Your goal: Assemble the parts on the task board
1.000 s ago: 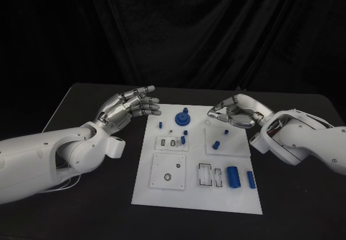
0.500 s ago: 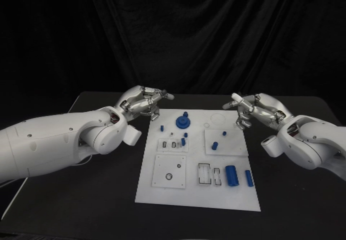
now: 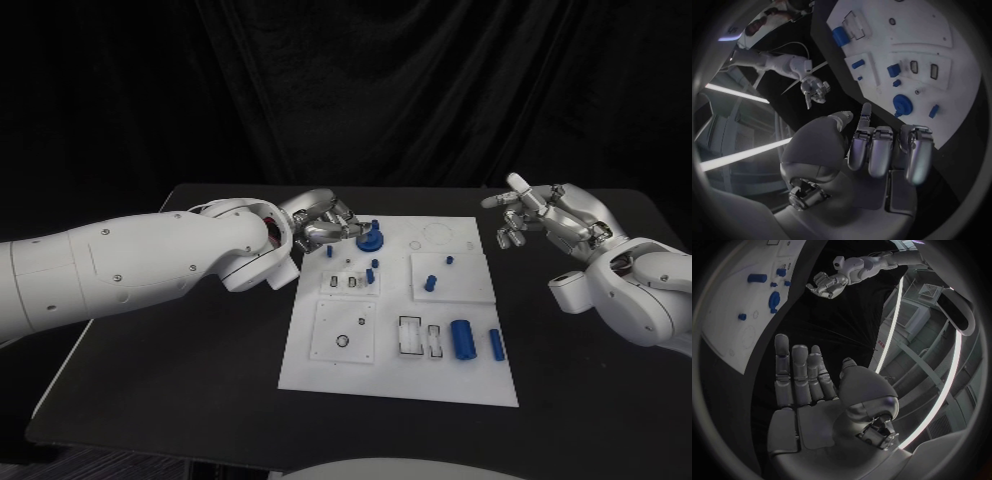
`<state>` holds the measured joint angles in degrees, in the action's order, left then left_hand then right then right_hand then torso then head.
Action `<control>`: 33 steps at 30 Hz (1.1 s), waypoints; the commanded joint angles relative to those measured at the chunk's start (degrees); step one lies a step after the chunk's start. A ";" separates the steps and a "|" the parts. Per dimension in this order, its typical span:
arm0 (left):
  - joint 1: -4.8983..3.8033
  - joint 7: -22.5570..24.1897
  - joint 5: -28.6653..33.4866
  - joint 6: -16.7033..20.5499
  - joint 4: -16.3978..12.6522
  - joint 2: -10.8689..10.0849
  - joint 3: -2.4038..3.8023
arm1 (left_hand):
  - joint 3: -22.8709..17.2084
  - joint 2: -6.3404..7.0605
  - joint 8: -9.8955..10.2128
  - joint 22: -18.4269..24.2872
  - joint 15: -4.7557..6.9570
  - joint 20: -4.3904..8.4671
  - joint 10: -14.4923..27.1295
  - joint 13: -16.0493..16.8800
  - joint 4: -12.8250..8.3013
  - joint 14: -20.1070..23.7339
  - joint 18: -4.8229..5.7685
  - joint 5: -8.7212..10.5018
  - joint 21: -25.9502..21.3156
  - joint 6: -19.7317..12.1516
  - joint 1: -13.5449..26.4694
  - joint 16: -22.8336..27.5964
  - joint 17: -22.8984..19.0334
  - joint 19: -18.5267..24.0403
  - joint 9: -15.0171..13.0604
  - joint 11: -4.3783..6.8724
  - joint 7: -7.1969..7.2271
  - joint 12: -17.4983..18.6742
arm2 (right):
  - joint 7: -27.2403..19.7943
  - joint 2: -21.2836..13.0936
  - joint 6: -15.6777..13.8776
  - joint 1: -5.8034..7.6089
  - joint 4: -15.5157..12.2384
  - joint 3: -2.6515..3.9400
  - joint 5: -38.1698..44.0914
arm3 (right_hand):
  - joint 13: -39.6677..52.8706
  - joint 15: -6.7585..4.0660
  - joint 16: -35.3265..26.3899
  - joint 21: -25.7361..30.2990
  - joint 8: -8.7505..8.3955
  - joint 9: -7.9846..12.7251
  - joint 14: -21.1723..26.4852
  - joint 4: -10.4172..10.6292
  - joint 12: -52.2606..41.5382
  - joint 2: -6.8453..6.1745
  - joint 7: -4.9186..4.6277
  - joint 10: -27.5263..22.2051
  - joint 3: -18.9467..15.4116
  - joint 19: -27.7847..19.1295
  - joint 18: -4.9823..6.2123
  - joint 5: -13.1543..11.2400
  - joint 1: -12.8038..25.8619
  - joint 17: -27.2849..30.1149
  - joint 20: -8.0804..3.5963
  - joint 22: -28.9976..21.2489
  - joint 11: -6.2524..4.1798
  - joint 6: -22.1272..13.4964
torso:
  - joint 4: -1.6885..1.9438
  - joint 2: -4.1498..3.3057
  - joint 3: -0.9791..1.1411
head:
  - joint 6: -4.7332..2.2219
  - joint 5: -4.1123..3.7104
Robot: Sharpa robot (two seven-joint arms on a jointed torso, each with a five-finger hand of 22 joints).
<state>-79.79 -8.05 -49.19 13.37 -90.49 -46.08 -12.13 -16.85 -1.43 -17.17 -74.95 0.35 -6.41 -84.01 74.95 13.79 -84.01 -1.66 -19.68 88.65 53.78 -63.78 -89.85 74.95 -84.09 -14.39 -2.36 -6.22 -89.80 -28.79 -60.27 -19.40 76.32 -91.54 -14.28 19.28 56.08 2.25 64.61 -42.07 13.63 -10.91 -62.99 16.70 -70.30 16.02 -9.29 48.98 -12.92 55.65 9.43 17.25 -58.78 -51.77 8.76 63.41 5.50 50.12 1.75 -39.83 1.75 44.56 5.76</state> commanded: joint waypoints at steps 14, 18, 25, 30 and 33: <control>-0.15 -20.49 -18.78 -11.97 0.87 5.44 0.07 | 5.49 -0.60 -11.68 -9.98 3.80 3.97 -5.99 15.05 1.24 -5.99 0.42 6.66 0.03 0.81 2.98 -0.15 15.05 -1.96 -21.58 4.04 3.70 -0.20 | -0.88 -0.12 -8.93 -1.41 -0.59 0.04 -0.92 | -0.54 -0.67 1.92 -0.84 1.12 0.24 -2.72 -0.05 -1.47 -0.27 0.52 2.97 -1.33 2.89 0.90 5.00 -2.90 0.19 -0.79 0.76 -0.57 -0.11 | -1.59 1.45 0.99 | 3.08 0.78; -0.12 -22.10 -18.89 -14.20 1.89 6.62 0.07 | 5.87 -0.65 -12.26 -9.73 4.03 4.15 -5.99 15.05 1.33 -5.99 0.37 6.94 -0.07 0.48 3.10 -0.15 15.05 -1.80 -23.69 4.10 3.94 -0.20 | -0.80 0.24 -9.37 -1.47 -0.43 0.04 -0.38 | -0.63 -0.68 1.92 -0.85 1.15 0.27 -2.73 -0.07 -1.50 -0.30 0.53 3.01 -1.34 2.99 0.89 5.24 -3.13 0.32 -0.81 0.79 -0.58 -0.17 | -1.65 1.42 0.90 | 3.56 1.01; -0.04 -23.45 -18.94 -16.01 4.00 8.69 0.06 | 7.28 -0.10 -12.59 -9.39 4.25 4.39 -5.99 15.05 2.07 -5.99 0.29 7.75 -0.22 0.47 4.13 -0.15 15.05 -1.60 -26.04 4.30 4.13 -0.20 | -1.78 0.77 -12.73 -1.80 -0.04 0.04 2.04 | 1.03 -1.59 4.67 -4.82 2.19 0.39 -6.66 -0.06 -3.75 -1.46 1.30 7.83 -0.75 7.47 0.15 9.91 -7.53 -1.71 -1.64 3.07 -1.45 0.46 | -1.81 1.44 0.90 | 3.67 1.40; 0.05 -24.18 -18.95 -16.63 4.85 9.98 0.05 | 7.46 -0.21 -12.60 -9.21 4.35 4.48 -5.99 15.05 2.00 -5.99 0.24 7.77 -0.29 0.77 4.03 -0.15 15.05 -1.49 -26.65 4.42 4.30 -0.20 | -1.99 1.12 -13.65 -2.09 0.19 0.04 3.31 | 1.28 -1.86 5.19 -5.61 2.43 0.42 -7.68 -0.06 -4.09 -1.63 1.51 8.95 -0.79 8.48 0.01 10.56 -7.78 -2.19 -1.91 3.48 -1.68 0.76 | -1.78 1.46 0.88 | 3.82 1.46; 0.10 -24.59 -18.95 -16.83 5.10 10.21 0.05 | 7.52 -0.26 -12.53 -9.00 4.51 4.62 -5.99 15.05 1.63 -5.99 0.19 7.44 -0.38 1.07 3.57 -0.15 15.05 -1.36 -27.31 4.59 4.47 -0.20 | -2.09 1.17 -13.82 -2.20 0.14 0.04 3.82 | 1.18 -1.90 5.15 -5.52 2.47 0.43 -7.74 -0.10 -4.07 -1.68 1.56 9.00 -0.77 8.52 0.02 10.74 -7.90 -2.07 -1.97 3.44 -1.73 0.79 | -1.79 1.46 0.83 | 3.91 1.39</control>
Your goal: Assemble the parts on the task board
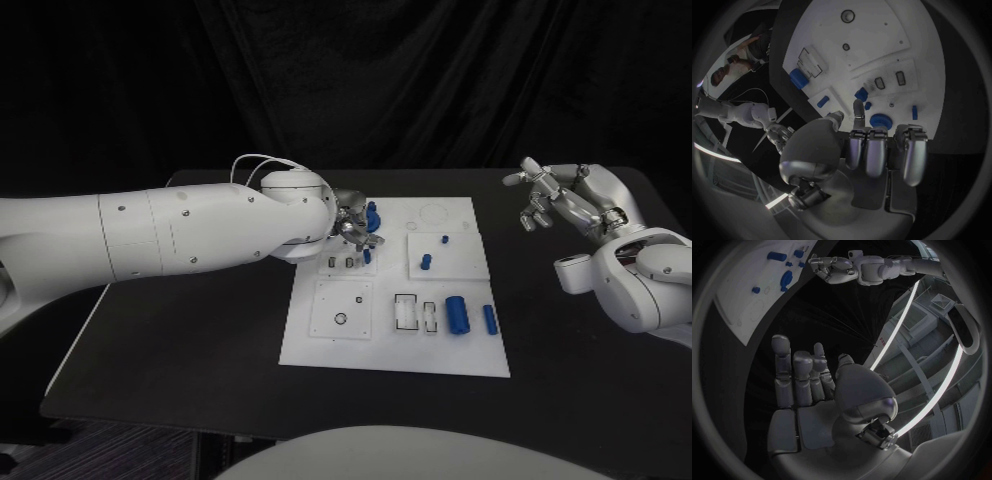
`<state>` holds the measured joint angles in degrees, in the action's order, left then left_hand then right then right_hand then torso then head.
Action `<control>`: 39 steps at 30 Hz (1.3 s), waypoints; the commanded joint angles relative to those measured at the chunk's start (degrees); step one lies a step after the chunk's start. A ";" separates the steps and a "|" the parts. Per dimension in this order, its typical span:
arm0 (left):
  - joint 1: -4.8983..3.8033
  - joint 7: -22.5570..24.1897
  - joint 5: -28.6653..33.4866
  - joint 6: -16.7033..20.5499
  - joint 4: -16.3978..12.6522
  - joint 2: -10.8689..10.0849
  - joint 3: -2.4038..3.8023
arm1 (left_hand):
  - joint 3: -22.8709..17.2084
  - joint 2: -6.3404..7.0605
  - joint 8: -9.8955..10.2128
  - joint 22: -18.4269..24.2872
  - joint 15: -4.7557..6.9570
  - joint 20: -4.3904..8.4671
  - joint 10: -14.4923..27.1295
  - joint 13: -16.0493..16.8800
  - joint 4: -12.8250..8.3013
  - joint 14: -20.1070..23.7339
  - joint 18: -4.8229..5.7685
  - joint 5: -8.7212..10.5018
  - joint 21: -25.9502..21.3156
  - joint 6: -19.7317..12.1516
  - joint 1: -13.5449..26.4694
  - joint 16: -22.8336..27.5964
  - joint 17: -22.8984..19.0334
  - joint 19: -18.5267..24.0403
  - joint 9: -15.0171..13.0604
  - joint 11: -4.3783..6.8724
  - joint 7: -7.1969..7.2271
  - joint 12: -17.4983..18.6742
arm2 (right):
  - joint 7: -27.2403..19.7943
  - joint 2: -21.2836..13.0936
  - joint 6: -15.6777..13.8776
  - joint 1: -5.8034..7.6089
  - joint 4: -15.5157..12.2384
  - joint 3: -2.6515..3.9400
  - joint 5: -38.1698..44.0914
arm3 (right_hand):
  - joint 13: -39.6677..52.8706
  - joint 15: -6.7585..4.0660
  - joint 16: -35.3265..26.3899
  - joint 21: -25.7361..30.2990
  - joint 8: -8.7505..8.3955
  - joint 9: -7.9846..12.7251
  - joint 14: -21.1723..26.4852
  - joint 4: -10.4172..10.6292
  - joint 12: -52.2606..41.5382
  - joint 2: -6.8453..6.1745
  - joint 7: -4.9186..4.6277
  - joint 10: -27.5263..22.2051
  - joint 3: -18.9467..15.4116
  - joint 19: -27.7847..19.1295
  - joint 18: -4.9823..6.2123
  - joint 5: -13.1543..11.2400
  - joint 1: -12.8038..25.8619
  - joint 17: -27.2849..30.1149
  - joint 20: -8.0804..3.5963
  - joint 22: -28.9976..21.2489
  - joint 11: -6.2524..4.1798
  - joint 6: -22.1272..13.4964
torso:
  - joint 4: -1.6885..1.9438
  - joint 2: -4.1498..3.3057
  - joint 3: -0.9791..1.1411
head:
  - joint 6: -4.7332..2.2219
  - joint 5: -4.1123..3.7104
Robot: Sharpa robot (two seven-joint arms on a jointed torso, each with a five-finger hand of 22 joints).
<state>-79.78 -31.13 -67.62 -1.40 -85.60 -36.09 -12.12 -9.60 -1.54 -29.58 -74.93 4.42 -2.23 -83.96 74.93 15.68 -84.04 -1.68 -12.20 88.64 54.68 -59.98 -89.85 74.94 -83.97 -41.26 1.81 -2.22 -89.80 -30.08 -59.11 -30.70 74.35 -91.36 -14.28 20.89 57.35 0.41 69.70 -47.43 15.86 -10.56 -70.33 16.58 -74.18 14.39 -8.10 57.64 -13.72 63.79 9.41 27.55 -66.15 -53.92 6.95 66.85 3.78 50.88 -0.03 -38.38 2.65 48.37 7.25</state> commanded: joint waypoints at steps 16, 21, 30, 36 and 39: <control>0.39 -1.44 -0.52 -1.68 1.44 0.69 0.03 | 0.37 -0.45 0.08 -8.76 0.63 0.62 -6.04 15.07 -0.35 -5.96 0.15 -0.36 -0.49 0.54 -0.40 -0.15 15.06 -1.34 -1.22 0.59 0.62 -0.20 | -1.60 0.27 -3.75 -0.50 0.00 0.05 2.81 | -0.12 -0.29 0.22 -0.33 0.24 0.26 -1.05 -0.19 -0.30 -0.41 0.52 1.07 0.45 0.99 -0.02 1.42 -1.77 0.11 -0.42 0.12 -0.21 -0.09 | 0.01 0.07 -0.12 | 0.86 -0.13; 0.58 -0.66 -0.52 -1.21 1.97 0.89 0.03 | 0.49 -0.65 0.09 -8.81 0.71 0.71 -6.04 15.07 -0.21 -5.96 0.16 -0.36 -0.50 0.89 -0.27 -0.15 15.06 -1.39 -1.69 0.69 0.73 -0.20 | -1.62 0.38 -3.78 -0.55 0.09 0.05 2.82 | -0.21 -0.31 0.22 -0.31 0.24 0.28 -1.10 -0.20 -0.27 -0.46 0.52 1.07 0.52 1.04 -0.02 1.55 -1.93 0.15 -0.44 0.11 -0.22 -0.11 | 0.00 0.07 -0.20 | 1.08 -0.20; 1.25 0.71 -0.52 -0.32 2.46 1.36 0.03 | 0.53 -0.73 0.36 -8.62 0.76 0.75 -6.04 15.07 -0.16 -5.96 0.12 -0.35 -0.57 0.75 -0.25 -0.15 15.06 -1.26 -1.80 0.71 0.72 -0.20 | -1.44 0.44 -3.70 -0.61 0.13 0.05 2.85 | -0.26 -0.33 0.21 -0.32 0.23 0.30 -1.13 -0.21 -0.26 -0.51 0.53 1.07 0.56 1.08 -0.03 1.64 -2.05 0.20 -0.46 0.12 -0.23 -0.13 | 0.05 0.07 -0.27 | 1.34 -0.17; 1.66 1.40 -0.52 0.04 3.12 1.67 0.03 | 0.57 -0.83 0.58 -8.48 0.78 0.79 -6.04 15.07 -0.10 -5.96 0.09 -0.36 -0.63 0.69 -0.21 -0.15 15.06 -1.16 -1.89 0.72 0.71 -0.20 | -1.70 0.53 -3.89 -0.63 0.16 0.05 2.99 | -0.30 -0.35 0.17 -0.16 0.21 0.34 -1.16 -0.24 -0.25 -0.55 0.54 1.12 0.68 1.06 0.00 1.78 -2.30 0.30 -0.49 0.04 -0.25 -0.19 | 0.07 0.07 -0.29 | 1.63 -0.19; 1.89 1.93 -0.52 0.39 3.66 1.89 0.03 | 0.52 -0.94 0.82 -8.49 0.82 0.84 -6.04 15.07 -0.27 -5.96 0.09 -0.69 -0.66 0.97 -0.43 -0.15 15.06 -1.18 -2.11 0.77 0.80 -0.20 | -1.72 0.61 -4.00 -0.63 0.28 0.05 3.47 | -0.30 -0.35 0.17 -0.16 0.21 0.34 -1.16 -0.24 -0.25 -0.55 0.54 1.12 0.68 1.06 0.00 1.78 -2.30 0.30 -0.49 0.04 -0.25 -0.19 | 0.08 0.08 -0.31 | 1.63 -0.05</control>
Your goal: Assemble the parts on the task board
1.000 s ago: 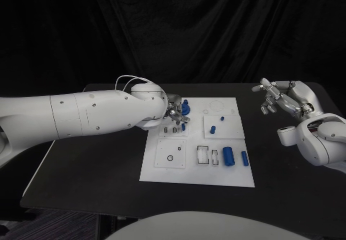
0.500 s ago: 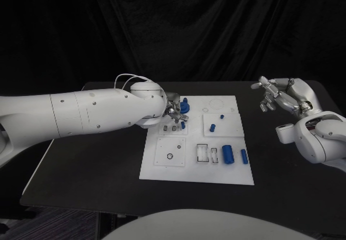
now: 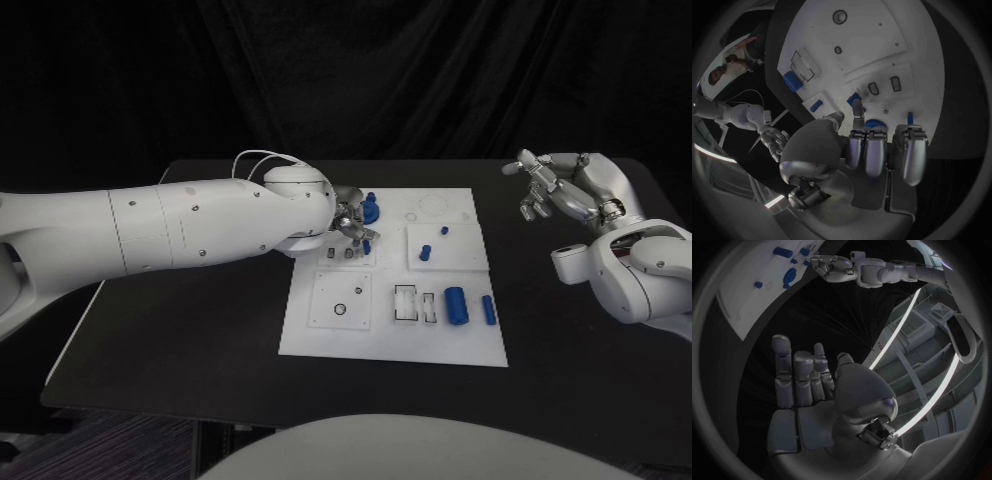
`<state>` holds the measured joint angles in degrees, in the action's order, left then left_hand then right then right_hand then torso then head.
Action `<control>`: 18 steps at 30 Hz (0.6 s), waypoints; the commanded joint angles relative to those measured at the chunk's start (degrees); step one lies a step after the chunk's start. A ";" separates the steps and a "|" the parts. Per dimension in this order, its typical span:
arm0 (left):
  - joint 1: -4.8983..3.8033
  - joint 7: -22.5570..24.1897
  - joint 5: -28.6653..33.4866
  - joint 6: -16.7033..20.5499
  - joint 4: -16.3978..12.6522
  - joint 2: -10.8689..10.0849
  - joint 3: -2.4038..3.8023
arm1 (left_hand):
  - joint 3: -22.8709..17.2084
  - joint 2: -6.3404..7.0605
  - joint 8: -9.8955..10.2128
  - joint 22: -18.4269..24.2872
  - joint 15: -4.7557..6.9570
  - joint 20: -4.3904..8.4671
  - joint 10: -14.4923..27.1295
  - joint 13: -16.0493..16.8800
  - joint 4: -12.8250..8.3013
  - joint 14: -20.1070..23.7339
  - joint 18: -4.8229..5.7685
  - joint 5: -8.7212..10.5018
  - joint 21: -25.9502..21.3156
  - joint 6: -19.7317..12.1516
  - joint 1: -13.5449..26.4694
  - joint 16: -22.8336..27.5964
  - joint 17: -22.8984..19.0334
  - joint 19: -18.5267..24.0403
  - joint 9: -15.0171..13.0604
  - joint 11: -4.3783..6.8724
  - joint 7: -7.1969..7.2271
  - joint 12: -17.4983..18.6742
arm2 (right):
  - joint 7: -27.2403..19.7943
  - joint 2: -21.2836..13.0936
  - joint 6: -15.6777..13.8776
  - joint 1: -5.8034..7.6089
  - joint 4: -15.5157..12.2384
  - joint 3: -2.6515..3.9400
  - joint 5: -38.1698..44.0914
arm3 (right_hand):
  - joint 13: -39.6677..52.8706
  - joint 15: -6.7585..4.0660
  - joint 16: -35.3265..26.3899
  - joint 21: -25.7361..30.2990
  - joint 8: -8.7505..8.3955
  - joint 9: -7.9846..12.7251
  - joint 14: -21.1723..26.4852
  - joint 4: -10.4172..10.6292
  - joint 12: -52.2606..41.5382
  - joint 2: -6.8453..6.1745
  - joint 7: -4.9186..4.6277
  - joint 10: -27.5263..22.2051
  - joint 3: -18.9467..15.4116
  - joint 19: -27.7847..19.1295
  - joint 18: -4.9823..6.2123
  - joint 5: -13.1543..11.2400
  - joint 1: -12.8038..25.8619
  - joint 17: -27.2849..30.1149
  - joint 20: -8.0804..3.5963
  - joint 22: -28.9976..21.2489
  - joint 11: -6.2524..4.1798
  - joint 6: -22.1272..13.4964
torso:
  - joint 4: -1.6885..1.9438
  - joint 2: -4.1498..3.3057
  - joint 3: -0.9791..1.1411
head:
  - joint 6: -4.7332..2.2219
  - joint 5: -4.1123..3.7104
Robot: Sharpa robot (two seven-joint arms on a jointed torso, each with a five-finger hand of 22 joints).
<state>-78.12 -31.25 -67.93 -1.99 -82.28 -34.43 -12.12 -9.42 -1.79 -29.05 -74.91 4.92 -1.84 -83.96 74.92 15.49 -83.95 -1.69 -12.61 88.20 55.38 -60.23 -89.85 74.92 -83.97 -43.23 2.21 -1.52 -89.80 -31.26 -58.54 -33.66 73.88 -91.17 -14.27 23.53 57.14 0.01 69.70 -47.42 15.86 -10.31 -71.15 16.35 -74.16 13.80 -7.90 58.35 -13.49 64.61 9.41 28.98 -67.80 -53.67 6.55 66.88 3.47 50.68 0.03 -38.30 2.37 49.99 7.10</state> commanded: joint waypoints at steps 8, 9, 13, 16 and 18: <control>0.95 2.68 -0.21 1.24 1.35 0.81 0.04 | 0.31 -0.73 0.93 -8.12 0.36 0.50 -6.04 15.08 -0.28 -6.05 0.02 -0.62 -0.37 0.30 -0.41 -0.15 15.08 -0.91 -0.23 0.40 0.08 -0.20 | -0.53 0.28 -1.07 -0.16 0.24 0.04 1.44 | -0.11 0.05 0.15 -0.17 0.20 0.11 -0.36 -0.02 -0.26 0.01 0.34 0.43 0.51 0.29 0.00 0.43 -0.77 0.09 -0.10 0.01 0.05 -0.01 | 0.01 0.02 -0.05 | 0.01 -0.05; 1.01 2.72 -0.21 1.25 1.47 0.89 0.04 | 0.31 -0.74 1.10 -8.02 0.36 0.51 -6.04 15.08 -0.31 -6.05 0.00 -0.65 -0.41 0.27 -0.44 -0.15 15.08 -0.83 -0.22 0.39 0.07 -0.20 | -0.51 0.29 -1.07 -0.16 0.25 0.04 1.46 | -0.11 0.05 0.15 -0.17 0.20 0.11 -0.36 -0.02 -0.26 0.01 0.34 0.43 0.51 0.29 0.00 0.43 -0.77 0.09 -0.10 0.01 0.05 -0.01 | 0.01 0.03 -0.06 | 0.01 -0.05; 1.36 2.98 -0.21 1.40 2.09 1.26 0.04 | 0.31 -0.76 1.23 -7.93 0.36 0.51 -6.04 15.08 -0.32 -6.05 -0.02 -0.67 -0.44 0.26 -0.46 -0.15 15.08 -0.77 -0.21 0.38 0.06 -0.20 | -0.38 0.34 -1.04 -0.16 0.30 0.04 1.52 | -0.15 0.04 0.15 -0.19 0.18 0.13 -0.38 -0.04 -0.25 -0.04 0.34 0.45 0.56 0.34 0.00 0.51 -0.90 0.13 -0.12 0.03 0.04 -0.04 | 0.03 0.04 -0.08 | 0.01 -0.06; 1.55 3.20 -0.21 1.58 2.43 1.45 0.04 | 0.31 -0.77 1.43 -7.86 0.36 0.52 -6.04 15.08 -0.35 -6.05 -0.04 -0.69 -0.48 0.25 -0.48 -0.15 15.08 -0.72 -0.20 0.37 0.03 -0.20 | -0.33 0.36 -1.02 -0.16 0.32 0.04 1.54 | -0.15 0.04 0.15 -0.13 0.17 0.14 -0.40 -0.05 -0.25 -0.07 0.34 0.46 0.59 0.32 0.01 0.55 -0.98 0.13 -0.12 0.00 0.04 -0.06 | 0.03 0.03 -0.10 | 0.01 -0.11; 1.67 3.26 -0.21 1.59 2.63 1.57 0.04 | 0.28 -0.81 1.65 -7.69 0.35 0.52 -6.04 15.08 -0.42 -6.05 -0.08 -0.77 -0.54 0.27 -0.56 -0.15 15.08 -0.59 -0.19 0.35 0.02 -0.20 | -0.27 0.40 -0.98 -0.17 0.34 0.04 1.54 | -0.15 0.04 0.15 -0.13 0.17 0.14 -0.40 -0.05 -0.25 -0.07 0.34 0.46 0.59 0.32 0.01 0.55 -0.98 0.13 -0.12 0.00 0.04 -0.06 | 0.00 0.06 -0.10 | 0.01 -0.11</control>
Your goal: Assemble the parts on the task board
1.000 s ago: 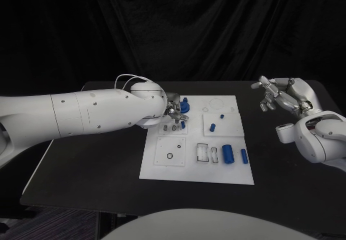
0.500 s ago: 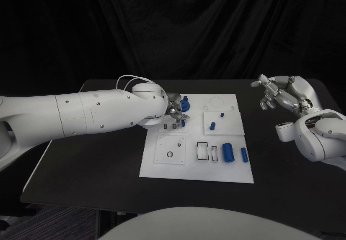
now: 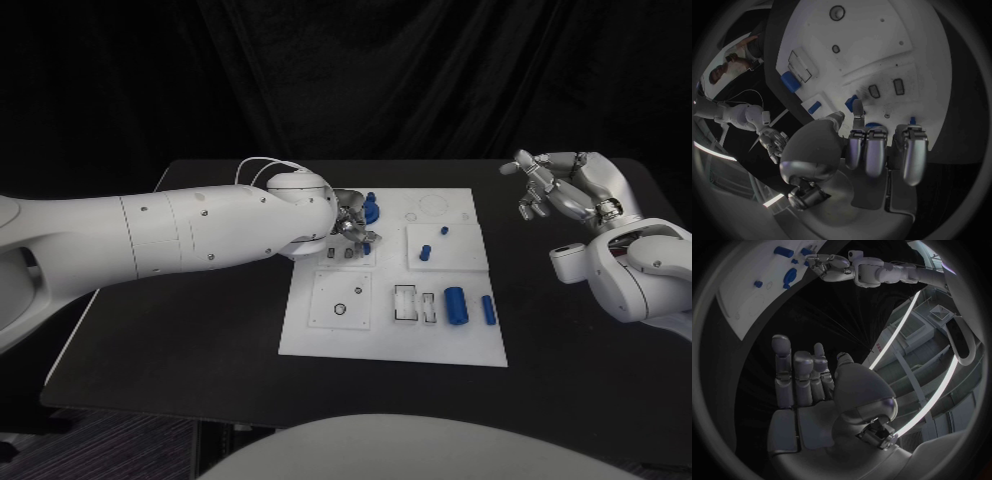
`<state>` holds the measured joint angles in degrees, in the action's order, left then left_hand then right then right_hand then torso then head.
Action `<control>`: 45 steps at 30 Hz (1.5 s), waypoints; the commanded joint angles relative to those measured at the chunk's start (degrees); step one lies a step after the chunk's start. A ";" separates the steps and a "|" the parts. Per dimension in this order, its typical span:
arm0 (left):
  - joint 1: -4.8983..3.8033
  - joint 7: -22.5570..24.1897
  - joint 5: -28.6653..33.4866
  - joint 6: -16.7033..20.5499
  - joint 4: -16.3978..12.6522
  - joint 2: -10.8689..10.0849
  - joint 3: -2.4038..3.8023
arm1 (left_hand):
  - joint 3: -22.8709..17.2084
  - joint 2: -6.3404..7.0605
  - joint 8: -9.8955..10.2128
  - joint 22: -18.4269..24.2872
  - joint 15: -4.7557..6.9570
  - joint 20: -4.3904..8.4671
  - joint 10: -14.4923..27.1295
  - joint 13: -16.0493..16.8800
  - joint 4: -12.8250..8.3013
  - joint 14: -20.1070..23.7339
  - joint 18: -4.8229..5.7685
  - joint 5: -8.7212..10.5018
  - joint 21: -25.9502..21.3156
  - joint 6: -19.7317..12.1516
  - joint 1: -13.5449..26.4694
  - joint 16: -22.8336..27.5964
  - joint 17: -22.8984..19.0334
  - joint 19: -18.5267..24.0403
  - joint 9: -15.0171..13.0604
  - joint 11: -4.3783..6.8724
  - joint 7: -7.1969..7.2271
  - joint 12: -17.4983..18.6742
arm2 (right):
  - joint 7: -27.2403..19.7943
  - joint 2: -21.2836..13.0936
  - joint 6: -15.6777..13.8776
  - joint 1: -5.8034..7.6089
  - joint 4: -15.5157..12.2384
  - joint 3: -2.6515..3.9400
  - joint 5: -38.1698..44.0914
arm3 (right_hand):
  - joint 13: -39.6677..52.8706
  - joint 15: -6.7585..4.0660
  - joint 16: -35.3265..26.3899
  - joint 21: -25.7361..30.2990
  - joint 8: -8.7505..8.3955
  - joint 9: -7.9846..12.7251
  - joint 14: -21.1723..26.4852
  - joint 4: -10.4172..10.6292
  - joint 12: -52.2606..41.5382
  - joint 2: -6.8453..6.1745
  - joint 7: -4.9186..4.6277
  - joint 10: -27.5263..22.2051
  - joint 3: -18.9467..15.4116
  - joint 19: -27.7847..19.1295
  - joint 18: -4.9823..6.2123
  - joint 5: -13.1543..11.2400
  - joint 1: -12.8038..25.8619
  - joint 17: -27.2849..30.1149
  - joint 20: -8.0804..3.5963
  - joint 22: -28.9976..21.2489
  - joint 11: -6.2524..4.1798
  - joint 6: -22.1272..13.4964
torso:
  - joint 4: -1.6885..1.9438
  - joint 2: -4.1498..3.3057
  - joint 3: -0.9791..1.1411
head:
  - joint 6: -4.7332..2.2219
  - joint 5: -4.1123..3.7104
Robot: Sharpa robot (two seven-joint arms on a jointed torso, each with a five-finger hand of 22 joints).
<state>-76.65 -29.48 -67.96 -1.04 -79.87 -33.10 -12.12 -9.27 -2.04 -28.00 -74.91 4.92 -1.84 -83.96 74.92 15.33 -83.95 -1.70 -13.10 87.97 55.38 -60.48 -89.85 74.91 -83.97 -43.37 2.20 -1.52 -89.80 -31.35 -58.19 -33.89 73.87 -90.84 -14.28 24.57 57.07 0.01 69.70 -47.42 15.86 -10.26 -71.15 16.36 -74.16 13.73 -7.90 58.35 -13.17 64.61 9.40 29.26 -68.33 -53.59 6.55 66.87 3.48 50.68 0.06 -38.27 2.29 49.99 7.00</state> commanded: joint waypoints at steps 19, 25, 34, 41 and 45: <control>0.75 1.01 -0.18 -0.24 0.99 0.59 0.04 | -0.15 -0.55 1.76 -7.43 0.34 0.52 -6.04 15.08 -1.05 -6.05 -0.14 -0.75 -0.48 0.53 -1.05 -0.15 15.09 -0.42 -0.13 0.34 0.00 -0.20 | 0.36 0.34 -0.45 -0.21 0.34 0.04 0.56 | -0.15 0.01 0.16 -0.07 0.15 0.14 -0.47 -0.12 -0.24 -0.10 0.35 0.51 0.43 0.37 0.01 0.41 -0.80 0.09 -0.16 -0.02 0.02 -0.13 | 0.05 0.06 -0.07 | 0.01 -0.03; 0.80 0.99 -0.18 -0.82 1.03 0.67 0.04 | -0.19 -0.45 2.08 -7.33 0.33 0.52 -6.04 15.08 -1.31 -6.05 -0.16 -0.87 -0.53 0.55 -1.23 -0.15 15.09 -0.35 -0.17 0.33 -0.03 -0.20 | 0.67 0.39 -0.33 -0.23 0.47 0.04 0.57 | -0.14 0.01 0.13 -0.07 0.14 0.15 -0.47 -0.12 -0.25 -0.12 0.35 0.54 0.46 0.38 0.01 0.44 -0.87 0.14 -0.16 -0.02 0.02 -0.14 | 0.08 0.09 -0.09 | 0.01 -0.19; 0.87 1.05 -0.18 -1.42 1.11 0.71 0.04 | 0.02 -0.22 2.49 -7.33 0.30 0.50 -6.04 15.08 -1.36 -6.05 -0.16 -0.66 -0.56 0.66 -1.02 -0.15 15.09 -0.36 -0.23 0.26 -0.13 -0.20 | 0.92 0.49 -0.25 -0.35 0.69 0.04 0.57 | -0.21 0.00 0.11 0.09 0.11 0.17 -0.46 -0.15 -0.23 -0.18 0.35 0.50 0.51 0.32 0.04 0.48 -0.99 0.20 -0.17 -0.10 0.02 -0.19 | 0.03 0.11 -0.10 | 0.01 -0.30; 0.91 0.90 -0.18 -1.68 1.06 0.66 0.04 | 0.64 -0.11 3.39 -7.21 0.20 0.42 -6.04 15.08 -1.10 -6.05 -0.18 0.67 -0.66 1.07 -0.26 -0.15 15.09 -0.30 -0.46 0.15 -0.24 -0.20 | 1.03 0.55 -0.22 -0.51 0.86 0.04 0.58 | -0.32 0.00 0.06 0.18 0.09 0.20 -0.44 -0.16 -0.18 -0.25 0.34 0.43 0.56 0.30 0.05 0.53 -1.12 0.29 -0.18 -0.14 0.02 -0.23 | 0.03 0.12 -0.10 | 0.01 -0.26; 0.93 0.82 -0.18 -1.83 1.05 0.65 0.04 | 0.56 -0.15 3.71 -6.92 0.19 0.40 -6.04 15.08 -1.46 -6.05 -0.25 0.57 -0.79 1.14 -0.58 -0.15 15.09 -0.10 -0.55 0.17 -0.20 -0.20 | 1.07 0.56 -0.20 -0.57 0.90 0.04 0.59 | -0.32 0.00 0.06 0.18 0.09 0.20 -0.44 -0.16 -0.18 -0.25 0.34 0.43 0.56 0.30 0.05 0.53 -1.12 0.29 -0.18 -0.14 0.02 -0.23 | 0.04 0.12 -0.10 | 0.01 -0.24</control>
<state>-75.88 -29.14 -67.99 -2.05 -78.76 -32.53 -12.13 -8.78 -2.31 -24.48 -74.94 4.91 -1.84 -83.96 74.92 14.06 -83.95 -1.70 -12.79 87.53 56.01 -61.24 -89.85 74.91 -83.97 -43.86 2.19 -1.73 -89.80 -31.03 -57.65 -33.86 73.48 -89.96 -14.28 24.90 56.82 0.01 69.70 -47.42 15.86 -10.12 -71.15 16.19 -74.16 13.64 -7.91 58.35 -13.01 64.60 9.40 29.51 -68.87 -53.32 6.55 66.75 3.48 50.68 0.08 -38.14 2.19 49.99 6.75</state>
